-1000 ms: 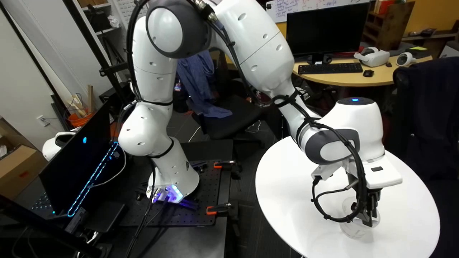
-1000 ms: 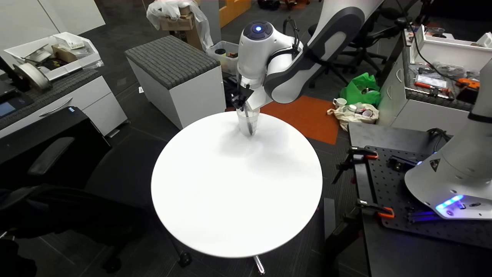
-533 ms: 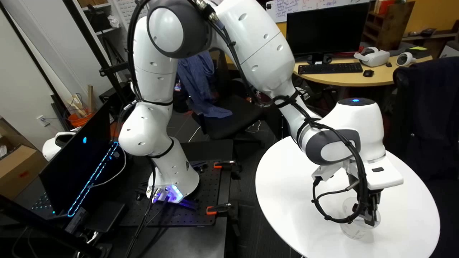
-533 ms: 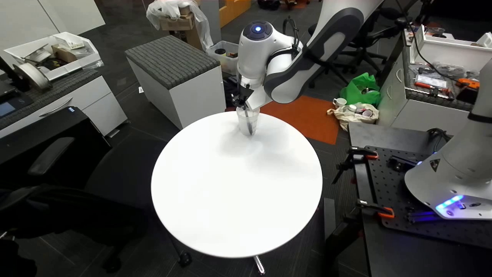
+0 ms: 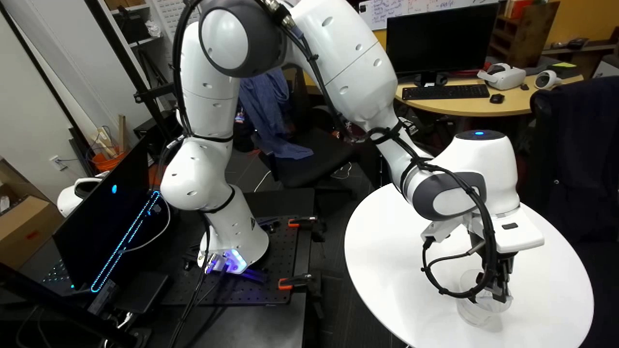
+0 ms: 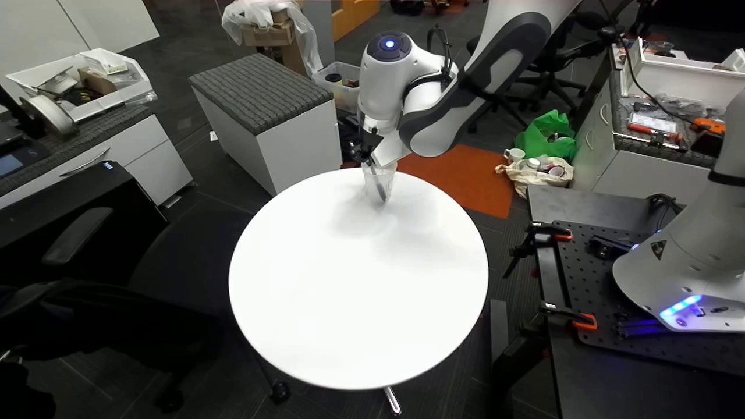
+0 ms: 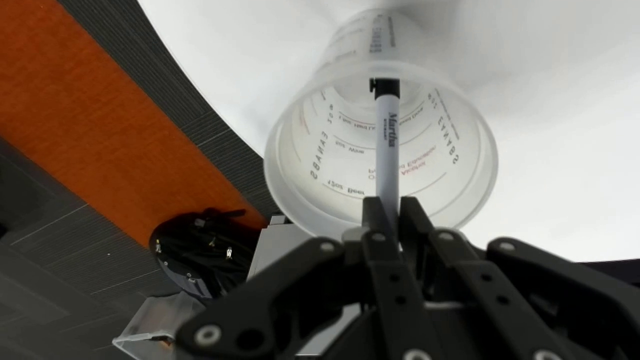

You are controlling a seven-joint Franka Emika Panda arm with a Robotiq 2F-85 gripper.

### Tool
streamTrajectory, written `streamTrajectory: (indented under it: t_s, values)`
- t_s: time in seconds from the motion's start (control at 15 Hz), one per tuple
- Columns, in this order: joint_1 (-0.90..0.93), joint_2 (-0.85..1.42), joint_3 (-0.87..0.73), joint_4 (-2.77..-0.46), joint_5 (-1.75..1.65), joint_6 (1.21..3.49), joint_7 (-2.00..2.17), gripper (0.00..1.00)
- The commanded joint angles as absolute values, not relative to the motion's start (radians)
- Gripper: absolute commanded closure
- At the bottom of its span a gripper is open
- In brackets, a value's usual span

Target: Put the marker on the table

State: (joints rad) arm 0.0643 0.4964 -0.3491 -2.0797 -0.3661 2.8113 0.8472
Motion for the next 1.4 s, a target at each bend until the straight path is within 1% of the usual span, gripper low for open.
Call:
streamTrajectory:
  t_s: [0.0,0.33,0.73,1.07,1.13,1.33]
  values:
    - [0.112,0.477,-0.395,-2.084,-0.365,2.781,0.825,0.97]
    - [0.188,0.444,-0.49,-2.121,-0.427,2.784,0.86,0.97]
    - [0.246,0.346,-0.549,-2.206,-0.534,2.798,0.864,0.97]
    - [0.263,0.245,-0.571,-2.261,-0.742,2.823,0.972,0.97]
    - [0.304,0.23,-0.612,-2.273,-0.775,2.838,0.996,0.97]
    - [0.328,0.191,-0.645,-2.282,-0.925,2.874,1.105,0.97]
